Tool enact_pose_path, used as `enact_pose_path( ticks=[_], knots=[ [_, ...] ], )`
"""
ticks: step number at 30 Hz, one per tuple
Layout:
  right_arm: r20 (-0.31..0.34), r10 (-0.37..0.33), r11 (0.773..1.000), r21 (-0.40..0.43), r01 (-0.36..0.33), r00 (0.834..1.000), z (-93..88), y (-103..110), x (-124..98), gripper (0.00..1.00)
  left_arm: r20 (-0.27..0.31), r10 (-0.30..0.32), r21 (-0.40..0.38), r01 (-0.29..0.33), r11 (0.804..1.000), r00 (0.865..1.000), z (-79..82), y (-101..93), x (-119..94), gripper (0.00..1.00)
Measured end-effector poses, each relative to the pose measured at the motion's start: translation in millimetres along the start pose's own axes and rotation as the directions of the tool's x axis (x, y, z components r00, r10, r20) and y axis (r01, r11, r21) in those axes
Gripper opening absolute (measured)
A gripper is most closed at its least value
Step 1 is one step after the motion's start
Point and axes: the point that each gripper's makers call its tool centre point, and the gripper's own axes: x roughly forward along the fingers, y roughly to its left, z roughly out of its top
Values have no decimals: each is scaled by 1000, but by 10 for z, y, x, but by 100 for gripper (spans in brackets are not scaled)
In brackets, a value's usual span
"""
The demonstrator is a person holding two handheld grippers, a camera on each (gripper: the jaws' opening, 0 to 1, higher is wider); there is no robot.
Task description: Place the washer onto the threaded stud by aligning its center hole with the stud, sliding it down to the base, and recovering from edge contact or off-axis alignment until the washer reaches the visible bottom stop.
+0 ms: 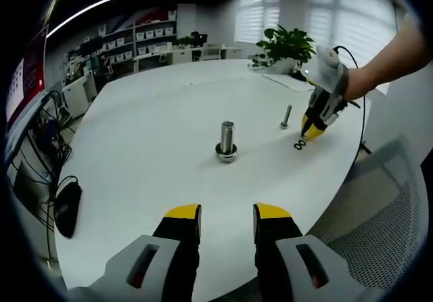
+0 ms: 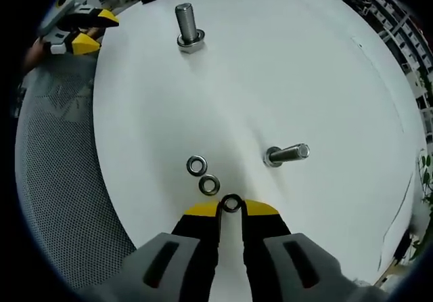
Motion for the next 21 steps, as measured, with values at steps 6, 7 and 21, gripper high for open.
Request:
enact_pose_path(
  ticks=[6, 7, 21],
  knots=[
    [12, -10, 1000, -9, 10, 1000, 47, -65, -97, 14, -2, -5, 3, 5, 1000, 1000, -2, -15, 3, 29],
    [18, -12, 1000, -6, 12, 1000, 60, -83, -112, 14, -3, -6, 3, 6, 1000, 1000, -5, -14, 4, 29],
    [83, -33, 999, 13, 32, 996, 316, -306, -357, 14, -9, -12, 5, 12, 1000, 1000, -11, -29, 12, 29]
  ],
)
